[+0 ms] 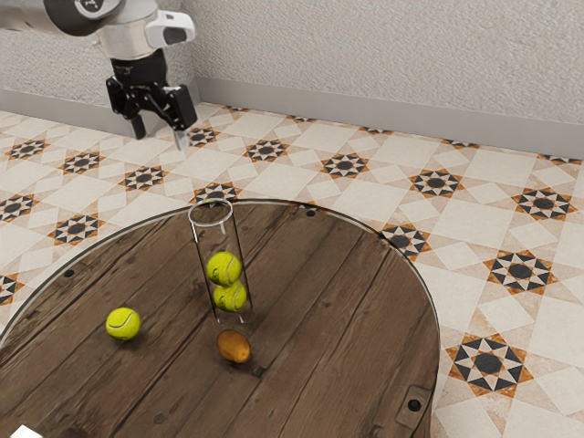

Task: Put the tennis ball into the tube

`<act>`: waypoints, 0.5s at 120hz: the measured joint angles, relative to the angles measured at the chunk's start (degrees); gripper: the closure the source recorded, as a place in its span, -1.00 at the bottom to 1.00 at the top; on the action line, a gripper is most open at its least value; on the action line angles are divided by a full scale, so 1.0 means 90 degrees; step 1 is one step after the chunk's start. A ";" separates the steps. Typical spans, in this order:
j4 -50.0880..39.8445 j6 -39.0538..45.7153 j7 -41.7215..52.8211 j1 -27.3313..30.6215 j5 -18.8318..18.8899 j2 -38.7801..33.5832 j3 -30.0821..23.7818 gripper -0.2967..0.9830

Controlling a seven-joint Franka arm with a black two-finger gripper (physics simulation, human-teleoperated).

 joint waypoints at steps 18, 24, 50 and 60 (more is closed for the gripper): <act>-0.0159 0.0004 0.0004 0.0115 0.0005 -0.0130 -0.0015 -0.54; -0.0548 0.0047 0.0005 0.0163 0.0012 -0.0491 -0.0021 -0.54; -0.2746 0.0806 -0.0004 0.0379 0.0117 -0.1650 -0.0010 -0.54; -0.3510 0.1355 -0.0015 0.0587 0.0124 -0.1687 -0.0007 -0.54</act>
